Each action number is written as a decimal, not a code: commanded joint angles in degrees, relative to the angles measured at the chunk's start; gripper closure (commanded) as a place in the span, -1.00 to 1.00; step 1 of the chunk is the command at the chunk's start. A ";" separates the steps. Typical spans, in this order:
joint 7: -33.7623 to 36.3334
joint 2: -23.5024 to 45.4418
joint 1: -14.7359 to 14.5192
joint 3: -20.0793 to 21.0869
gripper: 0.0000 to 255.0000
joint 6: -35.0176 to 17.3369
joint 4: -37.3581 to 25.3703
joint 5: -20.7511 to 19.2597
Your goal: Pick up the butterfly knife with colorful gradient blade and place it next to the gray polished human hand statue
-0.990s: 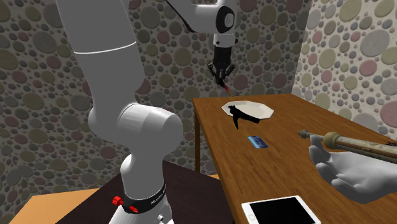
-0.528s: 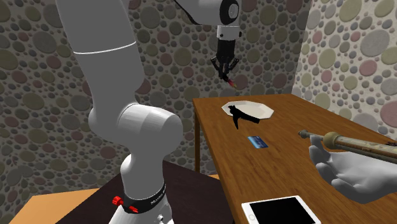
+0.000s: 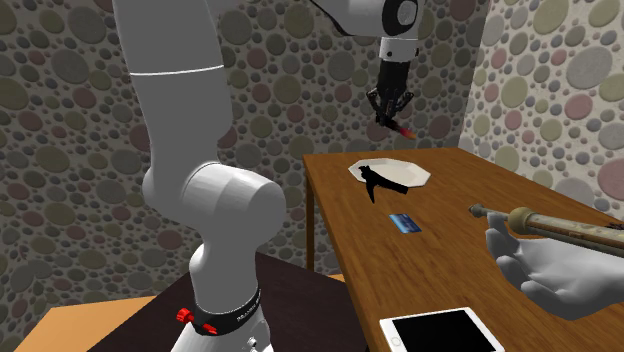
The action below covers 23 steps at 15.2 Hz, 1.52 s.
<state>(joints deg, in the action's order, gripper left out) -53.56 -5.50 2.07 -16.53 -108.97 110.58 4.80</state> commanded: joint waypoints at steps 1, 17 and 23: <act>-3.06 1.84 1.19 -1.61 1.00 0.43 -1.93 0.61; -24.87 27.43 16.26 -9.68 1.00 11.89 -33.98 11.91; -25.91 28.13 16.46 -9.54 1.00 8.51 -31.12 12.32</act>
<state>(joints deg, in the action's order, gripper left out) -79.24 22.80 18.61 -26.06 -99.59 78.42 17.13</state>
